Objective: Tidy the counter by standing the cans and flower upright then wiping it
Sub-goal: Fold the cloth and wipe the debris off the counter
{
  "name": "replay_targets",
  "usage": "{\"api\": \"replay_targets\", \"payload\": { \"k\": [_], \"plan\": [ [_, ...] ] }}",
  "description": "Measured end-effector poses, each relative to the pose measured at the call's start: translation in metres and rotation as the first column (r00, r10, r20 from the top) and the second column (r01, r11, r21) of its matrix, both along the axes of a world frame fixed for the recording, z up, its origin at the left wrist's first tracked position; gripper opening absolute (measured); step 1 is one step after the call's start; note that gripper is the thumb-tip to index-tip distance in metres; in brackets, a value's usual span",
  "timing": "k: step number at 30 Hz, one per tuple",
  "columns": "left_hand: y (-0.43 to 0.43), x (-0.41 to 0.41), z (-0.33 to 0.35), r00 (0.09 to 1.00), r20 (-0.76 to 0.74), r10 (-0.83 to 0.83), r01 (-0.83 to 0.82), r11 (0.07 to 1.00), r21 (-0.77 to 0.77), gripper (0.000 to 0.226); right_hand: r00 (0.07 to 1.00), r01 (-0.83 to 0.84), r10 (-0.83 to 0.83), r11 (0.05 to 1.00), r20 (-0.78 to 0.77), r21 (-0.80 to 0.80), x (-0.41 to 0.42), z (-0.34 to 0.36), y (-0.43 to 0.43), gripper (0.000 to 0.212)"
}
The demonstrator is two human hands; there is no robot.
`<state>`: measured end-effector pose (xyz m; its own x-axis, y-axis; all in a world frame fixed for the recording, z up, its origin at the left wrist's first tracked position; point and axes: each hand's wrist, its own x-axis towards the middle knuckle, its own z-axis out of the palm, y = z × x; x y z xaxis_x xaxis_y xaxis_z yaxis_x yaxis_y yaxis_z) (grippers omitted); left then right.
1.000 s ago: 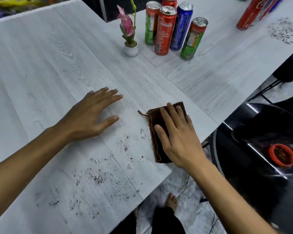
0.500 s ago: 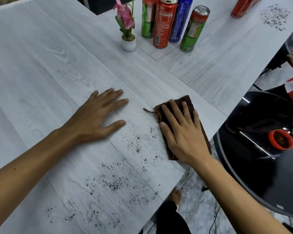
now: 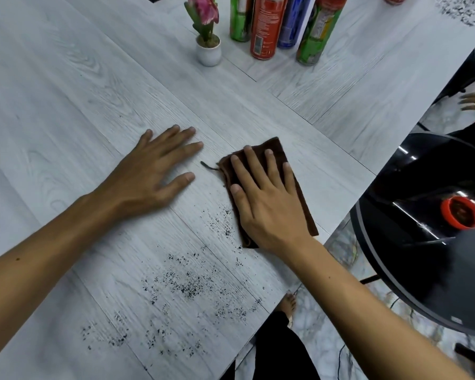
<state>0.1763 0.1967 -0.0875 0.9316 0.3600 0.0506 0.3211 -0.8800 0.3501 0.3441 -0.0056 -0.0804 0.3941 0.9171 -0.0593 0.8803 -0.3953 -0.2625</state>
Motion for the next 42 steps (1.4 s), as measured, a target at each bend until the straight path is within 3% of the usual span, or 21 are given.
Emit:
{"api": "replay_targets", "payload": {
  "k": [13, 23, 30, 42],
  "plan": [
    [-0.007, -0.010, 0.005, 1.000, 0.003, 0.004, -0.004, 0.998, -0.058, 0.058, 0.986, -0.162, 0.163, 0.986, -0.030, 0.031, -0.069, -0.005, -0.048, 0.056],
    [-0.008, -0.020, 0.001, 1.000, 0.017, 0.002, -0.001, 0.999, -0.035, 0.059, 0.999, 0.052, -0.052, 0.999, -0.014, 0.017, -0.055, -0.008, -0.098, 0.059],
    [-0.008, -0.025, -0.002, 1.000, 0.015, 0.005, -0.004, 1.000, -0.022, 0.059, 0.966, 0.255, -0.254, 0.967, -0.047, 0.014, -0.022, -0.005, -0.078, 0.064],
    [-0.004, -0.035, -0.006, 0.999, 0.015, 0.034, -0.035, 0.999, 0.014, 0.064, 0.988, 0.148, -0.148, 0.989, -0.037, -0.004, -0.013, 0.001, -0.019, 0.059]
  ]
}}
